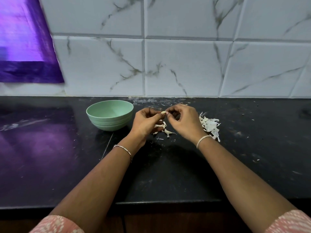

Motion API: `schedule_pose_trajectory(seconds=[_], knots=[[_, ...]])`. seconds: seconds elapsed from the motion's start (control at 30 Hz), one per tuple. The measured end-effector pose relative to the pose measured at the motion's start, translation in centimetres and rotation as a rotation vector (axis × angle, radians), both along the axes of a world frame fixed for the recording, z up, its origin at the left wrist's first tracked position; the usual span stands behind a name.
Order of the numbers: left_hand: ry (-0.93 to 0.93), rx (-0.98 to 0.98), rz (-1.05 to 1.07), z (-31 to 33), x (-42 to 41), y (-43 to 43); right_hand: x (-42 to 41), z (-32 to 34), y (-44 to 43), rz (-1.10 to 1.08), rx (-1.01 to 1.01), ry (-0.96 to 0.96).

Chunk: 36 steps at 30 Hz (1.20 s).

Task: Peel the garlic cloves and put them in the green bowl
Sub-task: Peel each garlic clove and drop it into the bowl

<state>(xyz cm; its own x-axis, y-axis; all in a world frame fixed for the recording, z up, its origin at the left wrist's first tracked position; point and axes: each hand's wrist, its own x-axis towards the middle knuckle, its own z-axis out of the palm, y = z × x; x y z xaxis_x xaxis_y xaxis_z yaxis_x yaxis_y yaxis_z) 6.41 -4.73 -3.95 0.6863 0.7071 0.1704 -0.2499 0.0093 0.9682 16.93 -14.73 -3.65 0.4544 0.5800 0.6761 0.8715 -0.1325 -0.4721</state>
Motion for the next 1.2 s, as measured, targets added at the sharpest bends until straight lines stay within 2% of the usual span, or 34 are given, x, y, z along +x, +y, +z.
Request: schedule_pose_trajectory(seconds=[0.3, 0.6, 0.77, 0.97, 1.2], knots=[[0.074, 0.134, 0.076, -0.68, 0.34, 0.41, -0.34, 0.53, -0.18, -0.075, -0.066, -0.195], [0.039, 0.259, 0.021, -0.89, 0.22, 0.52, 0.09, 0.56, -0.16, -0.08, -0.048, 0.012], [0.054, 0.246, -0.013, -0.84, 0.18, 0.52, 0.25, 0.62, -0.44, -0.038, -0.068, 0.032], [0.03, 0.127, -0.114, -0.34, -0.41, 0.88, 0.0, 0.69, -0.54, 0.065, -0.031, 0.103], [0.046, 0.141, -0.144, -0.48, -0.22, 0.52, 0.54, 0.3, -0.36, 0.063, 0.005, 0.141]])
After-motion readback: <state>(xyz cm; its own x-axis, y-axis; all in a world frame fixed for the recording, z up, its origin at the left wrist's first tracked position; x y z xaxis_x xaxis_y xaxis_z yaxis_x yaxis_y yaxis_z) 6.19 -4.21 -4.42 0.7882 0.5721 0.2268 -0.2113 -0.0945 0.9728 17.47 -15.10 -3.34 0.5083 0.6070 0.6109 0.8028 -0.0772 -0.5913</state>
